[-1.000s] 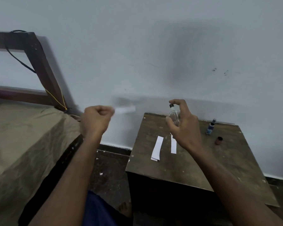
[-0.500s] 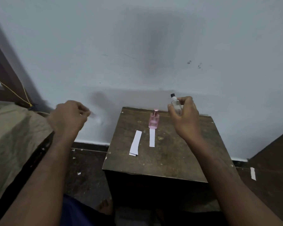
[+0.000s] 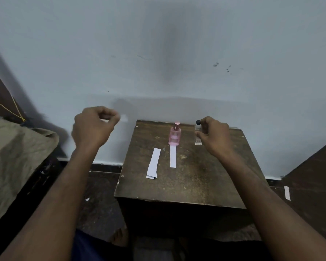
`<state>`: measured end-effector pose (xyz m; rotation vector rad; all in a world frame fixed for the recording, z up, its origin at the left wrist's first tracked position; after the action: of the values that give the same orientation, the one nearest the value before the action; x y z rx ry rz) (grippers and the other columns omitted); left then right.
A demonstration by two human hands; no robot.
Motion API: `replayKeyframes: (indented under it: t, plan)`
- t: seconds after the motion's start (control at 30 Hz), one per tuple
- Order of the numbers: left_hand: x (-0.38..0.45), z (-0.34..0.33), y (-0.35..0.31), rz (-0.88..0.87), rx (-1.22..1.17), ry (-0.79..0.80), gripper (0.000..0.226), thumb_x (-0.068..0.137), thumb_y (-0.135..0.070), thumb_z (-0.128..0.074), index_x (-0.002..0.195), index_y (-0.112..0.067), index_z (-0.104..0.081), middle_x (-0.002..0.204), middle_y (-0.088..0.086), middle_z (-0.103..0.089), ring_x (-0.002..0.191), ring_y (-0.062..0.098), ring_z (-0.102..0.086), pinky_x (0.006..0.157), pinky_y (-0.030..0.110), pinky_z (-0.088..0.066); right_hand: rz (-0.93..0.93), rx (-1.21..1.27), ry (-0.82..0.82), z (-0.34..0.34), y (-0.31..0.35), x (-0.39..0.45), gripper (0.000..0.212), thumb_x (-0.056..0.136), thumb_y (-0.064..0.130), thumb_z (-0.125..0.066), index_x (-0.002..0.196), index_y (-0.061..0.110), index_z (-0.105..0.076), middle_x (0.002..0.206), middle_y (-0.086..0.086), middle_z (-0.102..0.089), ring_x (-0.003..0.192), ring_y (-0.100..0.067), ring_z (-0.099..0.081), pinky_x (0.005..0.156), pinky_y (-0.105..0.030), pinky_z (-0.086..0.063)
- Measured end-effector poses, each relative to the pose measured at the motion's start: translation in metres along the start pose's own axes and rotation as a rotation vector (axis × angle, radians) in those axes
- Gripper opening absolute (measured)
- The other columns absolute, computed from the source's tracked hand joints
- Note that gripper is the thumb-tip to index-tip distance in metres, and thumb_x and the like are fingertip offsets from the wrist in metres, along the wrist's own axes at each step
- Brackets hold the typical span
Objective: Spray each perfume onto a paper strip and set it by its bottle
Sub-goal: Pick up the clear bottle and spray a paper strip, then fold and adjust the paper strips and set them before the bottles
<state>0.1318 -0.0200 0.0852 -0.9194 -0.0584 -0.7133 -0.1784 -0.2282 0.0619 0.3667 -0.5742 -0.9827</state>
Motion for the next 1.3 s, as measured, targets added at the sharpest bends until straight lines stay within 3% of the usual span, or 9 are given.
replayKeyframes:
  t: [0.07, 0.17, 0.23, 0.4, 0.67, 0.8, 0.87, 1.0, 1.3]
  plan:
    - [-0.001, -0.01, -0.004, 0.167, -0.624, 0.115, 0.022, 0.087, -0.044, -0.084, 0.101, -0.028, -0.081, 0.088, -0.015, -0.076, 0.073, 0.001, -0.064, 0.068, 0.027, -0.05, -0.006, -0.015, 0.022, -0.005, -0.005, 0.001, 0.036, 0.093, 0.012, -0.08, 0.128, 0.01, -0.07, 0.102, -0.002, -0.074, 0.092, -0.013, -0.066, 0.083, -0.016, -0.043]
    - [-0.001, -0.016, -0.016, 0.271, -1.012, 0.174, 0.016, 0.089, -0.037, -0.084, 0.1, -0.027, -0.08, 0.1, -0.011, -0.075, 0.072, 0.004, -0.056, 0.057, 0.019, -0.042, -0.016, -0.011, 0.029, -0.008, -0.009, 0.004, 0.037, 0.095, 0.012, -0.078, 0.13, 0.009, -0.067, 0.106, -0.006, -0.074, 0.095, -0.016, -0.066, 0.087, -0.021, -0.045]
    - [-0.002, -0.014, -0.015, 0.224, -0.898, 0.155, 0.018, 0.089, -0.039, -0.084, 0.101, -0.027, -0.08, 0.097, -0.012, -0.076, 0.073, 0.005, -0.059, 0.06, 0.021, -0.045, -0.014, -0.02, 0.036, -0.011, -0.009, 0.005, 0.037, 0.096, 0.013, -0.077, 0.131, 0.008, -0.066, 0.098, -0.002, -0.07, 0.092, -0.015, -0.063, 0.086, -0.023, -0.045]
    - [-0.006, -0.011, -0.01, -0.036, 0.122, 0.055, 0.014, 0.09, -0.05, -0.075, 0.093, -0.036, -0.078, 0.081, -0.024, -0.071, 0.076, -0.003, -0.065, 0.063, 0.024, -0.042, -0.017, -0.043, 0.063, -0.019, -0.011, 0.002, 0.036, 0.096, 0.012, -0.077, 0.13, 0.006, -0.064, 0.085, 0.003, -0.066, 0.082, -0.014, -0.062, 0.093, -0.029, -0.051]
    - [-0.008, -0.006, -0.022, -0.135, -0.007, -0.041, 0.01, 0.098, -0.041, -0.067, 0.102, -0.036, -0.075, 0.092, -0.021, -0.073, 0.08, 0.001, -0.068, 0.067, 0.025, -0.045, 0.045, -0.074, 0.034, 0.009, 0.004, -0.001, 0.05, 0.088, 0.014, -0.084, 0.133, 0.011, -0.06, 0.114, -0.015, -0.073, 0.1, -0.024, -0.072, 0.09, -0.04, -0.062]
    - [-0.003, 0.003, -0.028, -0.251, -0.144, -0.119, 0.011, 0.101, -0.03, -0.067, 0.104, -0.032, -0.077, 0.1, -0.014, -0.075, 0.081, 0.003, -0.068, 0.073, 0.004, -0.041, 0.197, -0.036, -0.23, 0.044, 0.038, -0.016, 0.031, 0.092, 0.018, -0.081, 0.118, 0.012, -0.067, 0.102, -0.004, -0.077, 0.08, -0.012, -0.073, 0.079, -0.031, -0.063]
    - [-0.004, 0.005, -0.035, -0.385, -0.113, -0.115, 0.012, 0.1, -0.026, -0.068, 0.107, -0.03, -0.078, 0.102, -0.009, -0.073, 0.082, 0.007, -0.067, 0.073, 0.016, -0.052, 0.258, 0.058, -0.279, 0.047, 0.057, -0.028, 0.018, 0.093, 0.016, -0.078, 0.109, 0.014, -0.07, 0.09, 0.004, -0.075, 0.07, -0.005, -0.069, 0.072, -0.024, -0.06]
    - [-0.02, -0.007, -0.061, -0.657, -0.058, 0.103, 0.019, 0.095, -0.026, -0.078, 0.114, -0.023, -0.076, 0.093, -0.009, -0.075, 0.087, 0.01, -0.069, 0.071, 0.036, -0.063, 0.344, 0.189, -0.18, 0.019, 0.094, -0.047, 0.008, 0.095, 0.012, -0.075, 0.101, 0.016, -0.074, 0.079, 0.011, -0.073, 0.07, -0.001, -0.069, 0.07, -0.022, -0.059]
    - [-0.037, -0.016, -0.059, -0.659, -0.131, 0.208, 0.038, 0.084, -0.026, -0.09, 0.1, -0.023, -0.055, 0.084, -0.015, -0.077, 0.08, 0.006, -0.075, 0.071, 0.037, -0.063, 0.451, 0.129, 0.035, -0.046, 0.131, -0.041, 0.044, 0.084, 0.019, -0.085, 0.126, 0.022, -0.072, 0.112, 0.002, -0.068, 0.099, -0.015, -0.068, 0.088, -0.037, -0.056]
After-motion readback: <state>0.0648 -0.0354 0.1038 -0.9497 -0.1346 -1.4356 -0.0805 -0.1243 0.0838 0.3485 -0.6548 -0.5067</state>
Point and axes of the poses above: each hand's wrist, its own x-axis towards the middle knuckle, its own z-axis out of the back of the hand, y = z × x, the point moved 7 cm from there along x, towards the middle knuckle
